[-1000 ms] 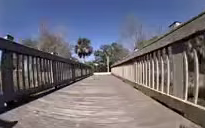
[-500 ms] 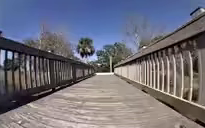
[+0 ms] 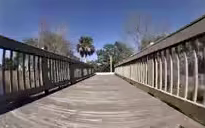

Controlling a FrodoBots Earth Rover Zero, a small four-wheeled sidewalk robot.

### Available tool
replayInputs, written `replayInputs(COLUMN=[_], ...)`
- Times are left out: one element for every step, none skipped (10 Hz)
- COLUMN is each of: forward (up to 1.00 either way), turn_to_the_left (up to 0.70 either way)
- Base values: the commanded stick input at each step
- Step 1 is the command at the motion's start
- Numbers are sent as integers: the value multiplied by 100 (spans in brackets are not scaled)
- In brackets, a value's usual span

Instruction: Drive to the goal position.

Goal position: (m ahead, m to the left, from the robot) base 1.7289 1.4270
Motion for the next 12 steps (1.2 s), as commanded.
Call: replayInputs(forward=[70, 70, 70, 70, 70, 70, 70, 70, 70, 70, 70, 70], turn_to_the_left=[8, 2, 2, 2, 2, 2, 2, 3, 3, 3, 3, 3])
